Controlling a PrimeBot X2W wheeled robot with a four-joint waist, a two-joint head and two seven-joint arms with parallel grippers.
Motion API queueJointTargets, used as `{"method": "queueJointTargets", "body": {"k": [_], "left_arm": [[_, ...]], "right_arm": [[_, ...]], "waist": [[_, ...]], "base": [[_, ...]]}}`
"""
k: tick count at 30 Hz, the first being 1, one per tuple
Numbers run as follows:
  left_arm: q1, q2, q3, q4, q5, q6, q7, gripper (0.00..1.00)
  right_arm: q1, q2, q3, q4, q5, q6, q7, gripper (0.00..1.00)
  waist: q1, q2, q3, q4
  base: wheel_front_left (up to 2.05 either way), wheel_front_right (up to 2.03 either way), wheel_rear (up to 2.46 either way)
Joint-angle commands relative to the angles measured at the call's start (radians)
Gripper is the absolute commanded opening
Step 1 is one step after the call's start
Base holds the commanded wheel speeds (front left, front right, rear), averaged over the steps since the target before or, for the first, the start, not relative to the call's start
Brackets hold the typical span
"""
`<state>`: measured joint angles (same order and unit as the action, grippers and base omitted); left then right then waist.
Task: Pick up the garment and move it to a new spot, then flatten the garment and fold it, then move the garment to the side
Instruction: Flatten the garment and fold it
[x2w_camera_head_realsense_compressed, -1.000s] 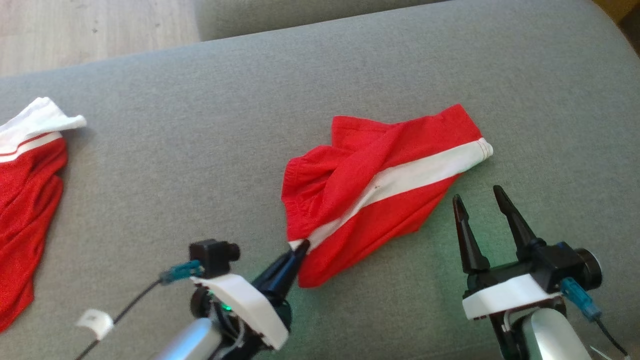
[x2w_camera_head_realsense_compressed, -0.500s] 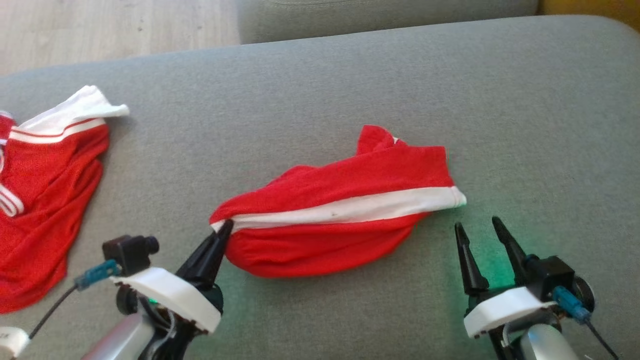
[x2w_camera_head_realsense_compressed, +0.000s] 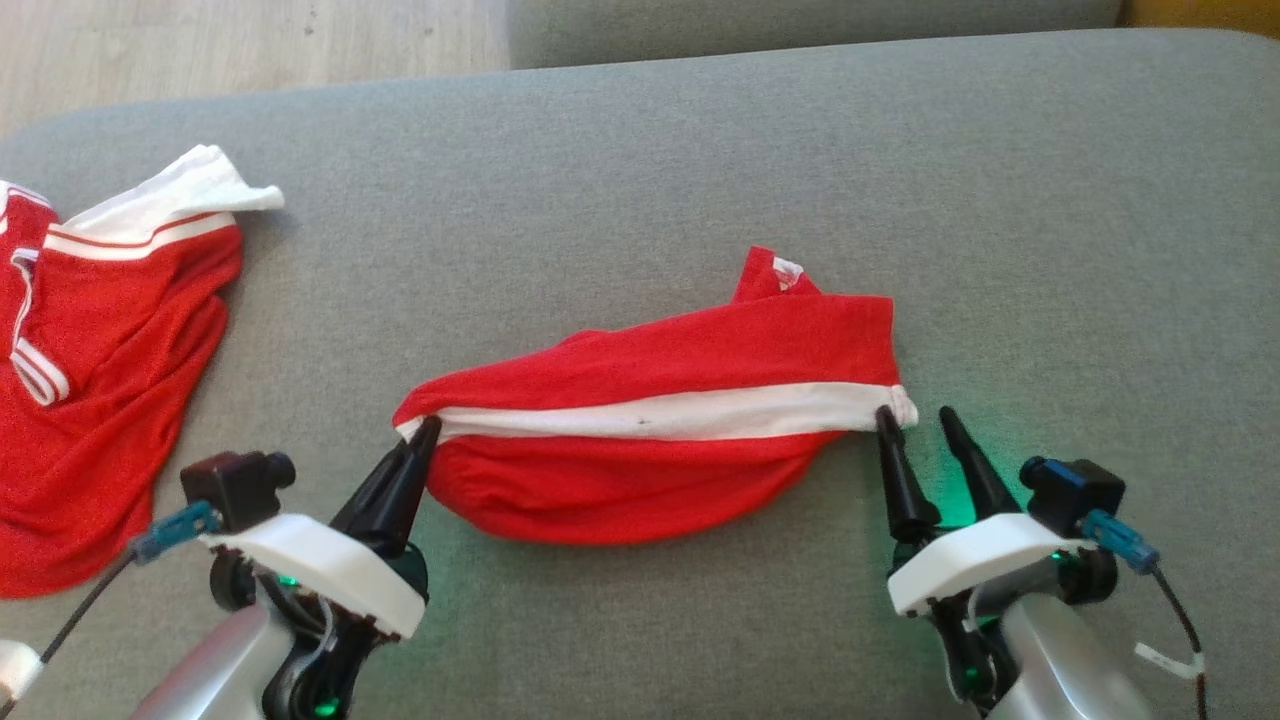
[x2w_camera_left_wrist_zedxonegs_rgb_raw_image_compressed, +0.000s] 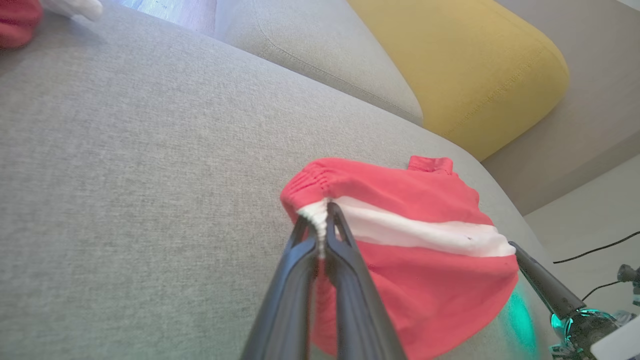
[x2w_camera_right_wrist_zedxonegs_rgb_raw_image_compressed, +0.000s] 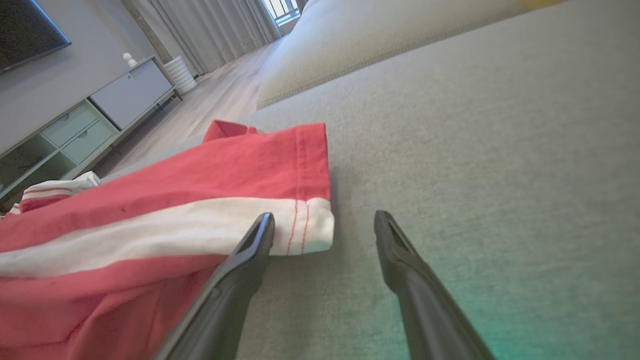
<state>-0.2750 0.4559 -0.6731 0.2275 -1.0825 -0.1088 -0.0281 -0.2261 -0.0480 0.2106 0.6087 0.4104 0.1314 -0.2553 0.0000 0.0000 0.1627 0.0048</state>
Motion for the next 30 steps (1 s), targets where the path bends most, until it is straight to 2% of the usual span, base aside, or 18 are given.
{"method": "queueJointTargets", "body": {"k": [1,6,7,8,10,11,16,20,25,30], "left_arm": [[-0.053,0.026,0.053,-0.017,0.008,0.000,-0.013,0.00],[-0.072,0.021,0.049,0.001,0.013,-0.004,-0.018,0.00],[-0.075,0.020,0.048,0.004,0.013,-0.004,-0.019,0.00],[-0.077,0.019,0.047,0.006,0.013,-0.005,-0.020,0.00],[-0.081,0.018,0.046,0.011,0.013,-0.006,-0.022,0.00],[-0.083,0.018,0.046,0.013,0.012,-0.007,-0.022,0.00],[-0.088,0.022,0.050,0.021,0.008,-0.009,-0.030,0.00],[-0.090,0.030,0.057,0.023,0.015,-0.010,-0.047,0.00],[-0.113,0.057,0.064,-0.023,0.046,-0.011,-0.070,0.00],[-0.187,0.101,0.088,-0.139,0.075,-0.003,-0.052,0.00]], "right_arm": [[-0.031,-0.004,0.030,-0.016,0.011,-0.001,-0.006,1.00],[-0.063,-0.016,0.086,0.034,0.077,-0.001,-0.006,1.00],[-0.066,-0.019,0.095,0.039,0.087,-0.001,-0.006,0.92],[-0.069,-0.020,0.104,0.044,0.100,-0.001,-0.006,0.64],[-0.072,-0.023,0.130,0.048,0.130,-0.001,-0.006,0.15],[-0.073,-0.024,0.147,0.052,0.150,-0.001,-0.006,0.00],[-0.090,-0.051,0.260,0.063,0.259,-0.001,-0.006,0.00],[-0.104,-0.088,0.294,0.023,0.300,-0.001,-0.006,0.00],[-0.093,-0.117,0.189,-0.131,0.283,-0.001,-0.006,0.00],[-0.120,-0.148,0.059,-0.317,0.236,-0.001,-0.006,0.00]], "waist": [[0.0000,0.0000,0.002,0.003],[0.0000,0.0000,0.008,0.017],[0.0000,0.0000,0.009,0.019],[0.0000,0.0000,0.009,0.021],[0.0000,0.0000,0.010,0.024],[0.0000,0.0000,0.010,0.024],[0.0000,0.0000,0.010,0.014],[0.0000,0.0000,0.000,-0.003],[0.0000,0.0000,-0.035,-0.031],[0.0000,0.0000,-0.067,-0.072]], "base": [[0.00,0.00,0.00],[0.00,0.00,0.00],[0.00,0.00,0.00],[0.00,0.00,0.00],[0.00,0.00,0.00],[0.00,0.00,0.00],[0.00,0.00,0.00],[0.00,0.00,0.00],[0.00,0.00,0.00],[0.00,0.00,0.00]]}}
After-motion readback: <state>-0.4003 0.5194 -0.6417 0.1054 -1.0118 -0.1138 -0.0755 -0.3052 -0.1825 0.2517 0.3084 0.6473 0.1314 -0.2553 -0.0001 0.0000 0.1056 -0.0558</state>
